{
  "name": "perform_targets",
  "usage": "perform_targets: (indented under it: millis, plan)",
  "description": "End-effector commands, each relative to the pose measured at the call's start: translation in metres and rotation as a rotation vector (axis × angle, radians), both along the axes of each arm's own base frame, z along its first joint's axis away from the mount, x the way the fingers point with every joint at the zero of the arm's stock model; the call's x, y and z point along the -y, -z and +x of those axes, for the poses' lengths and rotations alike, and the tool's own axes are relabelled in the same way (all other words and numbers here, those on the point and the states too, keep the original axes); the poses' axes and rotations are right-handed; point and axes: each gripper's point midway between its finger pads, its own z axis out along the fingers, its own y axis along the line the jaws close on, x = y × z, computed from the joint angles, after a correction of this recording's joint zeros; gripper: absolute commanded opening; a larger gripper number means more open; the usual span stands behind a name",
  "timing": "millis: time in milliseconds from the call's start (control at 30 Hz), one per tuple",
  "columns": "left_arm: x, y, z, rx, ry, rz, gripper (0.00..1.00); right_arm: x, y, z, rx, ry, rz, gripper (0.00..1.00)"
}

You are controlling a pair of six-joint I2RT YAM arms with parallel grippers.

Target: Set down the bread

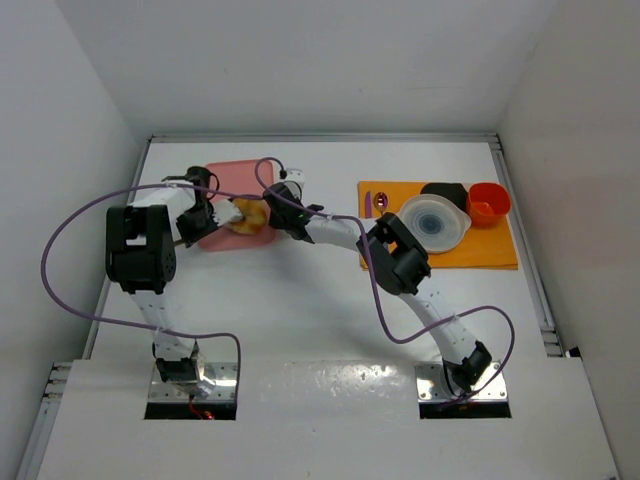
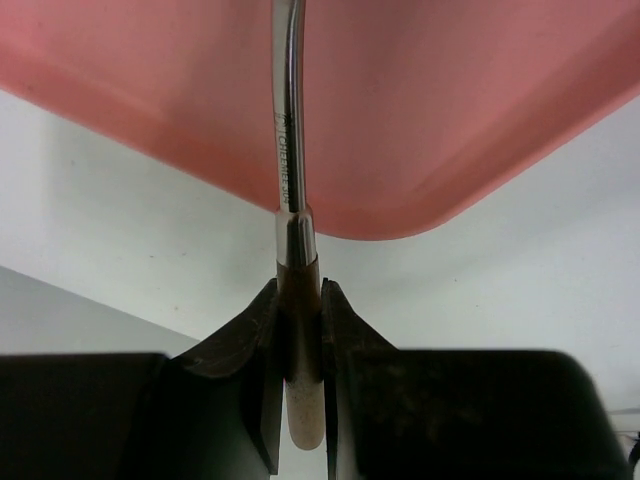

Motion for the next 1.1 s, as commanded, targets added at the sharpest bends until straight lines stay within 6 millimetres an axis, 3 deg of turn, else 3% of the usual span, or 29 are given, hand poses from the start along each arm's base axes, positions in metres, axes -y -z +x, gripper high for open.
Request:
perform_targets:
  millis: [0, 167, 233, 267, 367, 400, 467, 667, 767, 833, 900, 933, 1033, 1067]
  plan:
    - [0.004, -0.002, 0.002, 0.009, -0.085, -0.087, 0.0, -0.008, -0.018, -0.01, 0.011, 0.001, 0.02, 0.13]
    - [0.003, 0.007, 0.005, -0.002, -0.125, -0.101, 0.0, -0.002, -0.013, -0.012, -0.021, 0.06, 0.045, 0.04]
    - [-0.002, 0.0, 0.011, 0.025, -0.17, -0.116, 0.0, -0.004, -0.012, -0.017, -0.023, 0.062, 0.038, 0.0]
    - [-0.001, 0.002, 0.013, 0.025, -0.181, -0.127, 0.0, 0.001, -0.011, -0.018, -0.017, 0.083, 0.009, 0.0]
    - [-0.003, -0.004, 0.02, 0.054, -0.211, -0.14, 0.0, -0.009, -0.014, -0.021, -0.013, 0.1, 0.049, 0.0]
    - [-0.003, -0.004, 0.02, 0.054, -0.211, -0.14, 0.0, -0.011, -0.005, -0.023, -0.026, 0.102, 0.048, 0.0]
    - [-0.005, -0.007, 0.024, 0.074, -0.22, -0.133, 0.0, -0.017, -0.016, -0.016, -0.016, 0.097, 0.064, 0.0]
    - [-0.02, -0.024, 0.034, 0.125, -0.233, -0.051, 0.0, -0.02, -0.016, -0.016, -0.014, 0.116, 0.109, 0.01]
    - [-0.025, -0.036, 0.041, 0.16, -0.238, -0.024, 0.0, -0.021, -0.017, -0.016, -0.002, 0.1, 0.103, 0.07]
    - [-0.026, -0.043, 0.044, 0.181, -0.238, -0.025, 0.0, -0.018, -0.015, -0.016, -0.007, 0.099, 0.105, 0.18]
    - [-0.028, -0.049, 0.049, 0.2, -0.24, -0.015, 0.0, -0.021, -0.024, -0.015, 0.025, 0.063, 0.091, 0.25]
    - [-0.028, -0.053, 0.049, 0.209, -0.24, -0.015, 0.0, -0.028, -0.038, -0.009, 0.082, 0.018, 0.098, 0.34]
    - [-0.028, -0.062, 0.053, 0.23, -0.235, 0.006, 0.0, -0.025, -0.051, -0.003, 0.137, -0.052, 0.045, 0.49]
    - [-0.024, -0.069, 0.056, 0.249, -0.224, 0.015, 0.0, -0.02, -0.064, 0.002, 0.155, -0.045, 0.054, 0.53]
